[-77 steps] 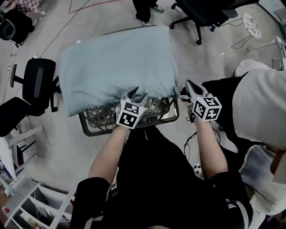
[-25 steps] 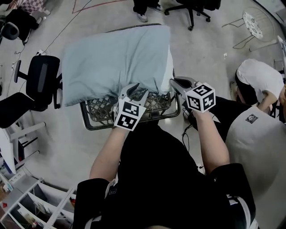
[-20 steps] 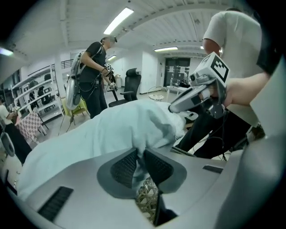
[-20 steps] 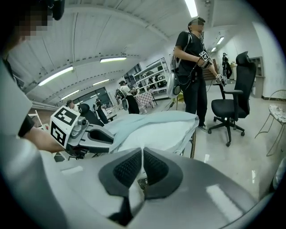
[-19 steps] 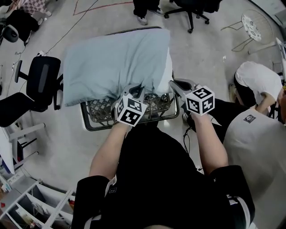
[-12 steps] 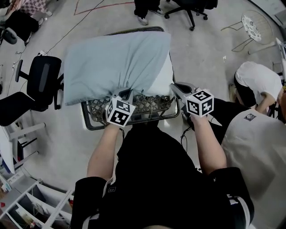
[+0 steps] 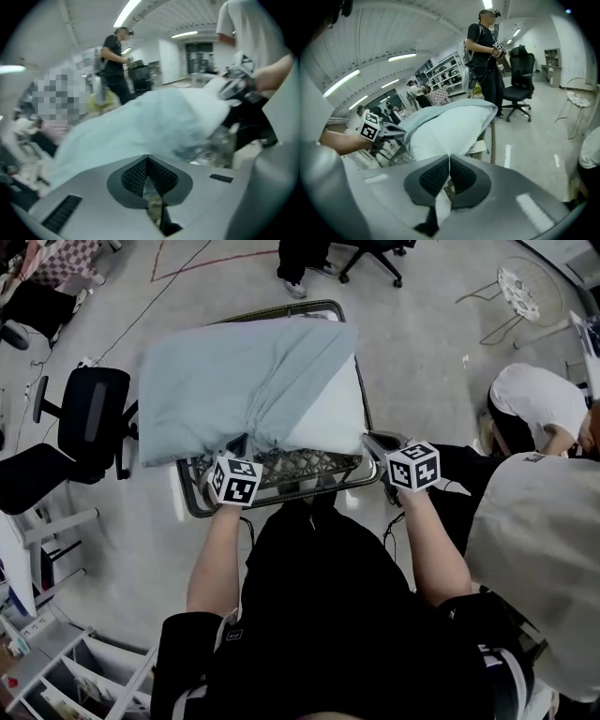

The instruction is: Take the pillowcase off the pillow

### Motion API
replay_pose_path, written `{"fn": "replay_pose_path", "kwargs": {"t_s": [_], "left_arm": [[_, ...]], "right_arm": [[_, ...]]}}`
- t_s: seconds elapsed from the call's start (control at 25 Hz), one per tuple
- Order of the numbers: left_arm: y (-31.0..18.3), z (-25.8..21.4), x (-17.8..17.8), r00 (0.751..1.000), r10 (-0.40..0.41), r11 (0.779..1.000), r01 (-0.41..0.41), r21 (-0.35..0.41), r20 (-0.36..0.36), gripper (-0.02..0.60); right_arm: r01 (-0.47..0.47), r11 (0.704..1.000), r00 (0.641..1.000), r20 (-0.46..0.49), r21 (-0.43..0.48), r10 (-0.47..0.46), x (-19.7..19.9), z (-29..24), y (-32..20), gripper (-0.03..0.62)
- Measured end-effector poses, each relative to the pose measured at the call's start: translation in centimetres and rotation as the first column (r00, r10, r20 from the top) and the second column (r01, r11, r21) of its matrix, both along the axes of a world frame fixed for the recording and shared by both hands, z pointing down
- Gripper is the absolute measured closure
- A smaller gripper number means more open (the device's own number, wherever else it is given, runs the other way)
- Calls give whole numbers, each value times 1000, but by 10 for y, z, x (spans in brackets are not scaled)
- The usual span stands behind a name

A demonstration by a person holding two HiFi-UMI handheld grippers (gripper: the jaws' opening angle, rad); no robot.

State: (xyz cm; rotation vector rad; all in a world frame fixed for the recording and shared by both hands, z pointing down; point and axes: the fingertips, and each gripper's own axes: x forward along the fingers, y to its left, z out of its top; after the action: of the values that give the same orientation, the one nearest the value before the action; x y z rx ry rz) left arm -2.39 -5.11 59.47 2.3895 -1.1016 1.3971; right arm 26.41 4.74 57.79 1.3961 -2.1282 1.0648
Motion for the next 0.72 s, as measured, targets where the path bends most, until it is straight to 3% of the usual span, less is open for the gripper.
{"fn": "replay_pose_path", "kwargs": {"t_s": [0.08,0.16,0.24,0.44,0.72], "left_arm": [[-19,-7,-52,989,-150,989,150,12,-8,578],[-30,-22,-75,972,-194,980,185,-77,-135,577],[-37,-40,-63,966,-134,989,116,-93,-220,577],[-51,-72,-2,935,5,998,-24,-50,-353,577],[-92,-97,72,915,149,986,-168,-20,-375,575]], "right_arm": [[-46,999,998,-36,-27,45,13,6,3,579],[-61,996,998,-35,-59,59,16,9,3,579],[-42,996,997,-62,-85,36,9,9,-1,579],[-56,990,980,-194,-128,30,10,13,1,556],[-226,973,962,-167,-55,214,58,-17,-13,539]]}}
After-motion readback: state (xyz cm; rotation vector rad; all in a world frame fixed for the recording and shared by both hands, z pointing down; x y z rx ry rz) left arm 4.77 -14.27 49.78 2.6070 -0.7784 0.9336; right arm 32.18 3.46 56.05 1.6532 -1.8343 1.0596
